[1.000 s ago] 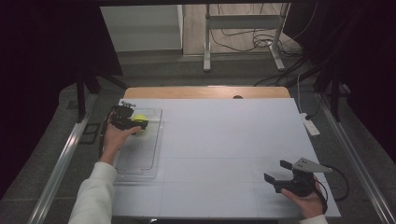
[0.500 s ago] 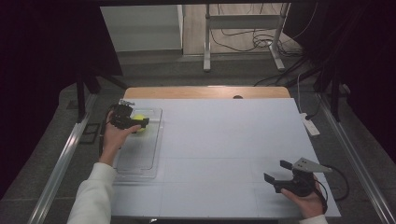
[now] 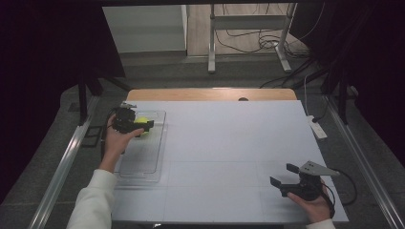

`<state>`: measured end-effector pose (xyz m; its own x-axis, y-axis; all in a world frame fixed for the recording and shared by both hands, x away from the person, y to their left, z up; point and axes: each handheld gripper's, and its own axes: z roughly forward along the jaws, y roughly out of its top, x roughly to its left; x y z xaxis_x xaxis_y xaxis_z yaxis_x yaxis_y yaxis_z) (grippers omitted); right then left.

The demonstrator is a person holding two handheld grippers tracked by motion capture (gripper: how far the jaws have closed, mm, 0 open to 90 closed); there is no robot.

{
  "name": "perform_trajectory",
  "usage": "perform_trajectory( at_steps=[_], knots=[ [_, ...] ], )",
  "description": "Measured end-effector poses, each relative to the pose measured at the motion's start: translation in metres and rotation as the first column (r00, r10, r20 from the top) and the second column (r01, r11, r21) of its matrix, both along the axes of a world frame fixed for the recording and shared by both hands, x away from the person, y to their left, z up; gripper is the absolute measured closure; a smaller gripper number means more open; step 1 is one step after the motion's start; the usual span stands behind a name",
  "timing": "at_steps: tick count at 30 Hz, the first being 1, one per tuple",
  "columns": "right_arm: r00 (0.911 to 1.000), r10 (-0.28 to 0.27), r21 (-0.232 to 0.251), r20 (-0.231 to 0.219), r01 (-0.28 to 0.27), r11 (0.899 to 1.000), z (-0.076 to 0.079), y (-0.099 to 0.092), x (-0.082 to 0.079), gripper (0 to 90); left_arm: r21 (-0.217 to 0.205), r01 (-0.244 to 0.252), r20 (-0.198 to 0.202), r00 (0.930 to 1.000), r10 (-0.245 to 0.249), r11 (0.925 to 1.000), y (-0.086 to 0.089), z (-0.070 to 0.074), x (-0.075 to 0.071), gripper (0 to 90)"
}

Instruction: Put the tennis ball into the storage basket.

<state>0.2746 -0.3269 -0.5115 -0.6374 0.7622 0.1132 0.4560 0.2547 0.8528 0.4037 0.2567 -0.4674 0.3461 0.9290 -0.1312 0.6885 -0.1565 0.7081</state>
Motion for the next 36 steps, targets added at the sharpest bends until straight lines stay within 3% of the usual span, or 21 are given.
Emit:
perform_trajectory(
  at_steps=[7, 20, 33, 36],
  knots=[
    [1.0, -0.001, 0.006, -0.001, 0.001, 1.0, 0.0, -0.001, 0.001, 10.1, -0.038, 0.036, 0.031, 0.9989, -0.035, 0.9986, -0.001, 0.004, -0.01, 12.9],
    [1.0, -0.006, 0.022, -0.008, 0.006, 1.0, -0.001, -0.004, 0.002, 10.1, -0.058, 0.092, 0.084, 0.9927, -0.087, 0.9941, -0.008, 0.009, -0.028, 11.8],
    [1.0, 0.0, 0.01, -0.003, 0.0, 1.0, 0.0, -0.001, 0.002, 10.1, -0.073, 0.154, 0.126, 0.9815, -0.144, 0.9853, -0.017, 0.01, -0.06, 11.1],
    [1.0, 0.0, 0.005, -0.002, 0.0, 1.0, 0.0, -0.001, 0.002, 10.1, -0.083, 0.173, 0.15, 0.9759, -0.159, 0.9815, -0.018, 0.01, -0.072, 11.0]
  ],
)
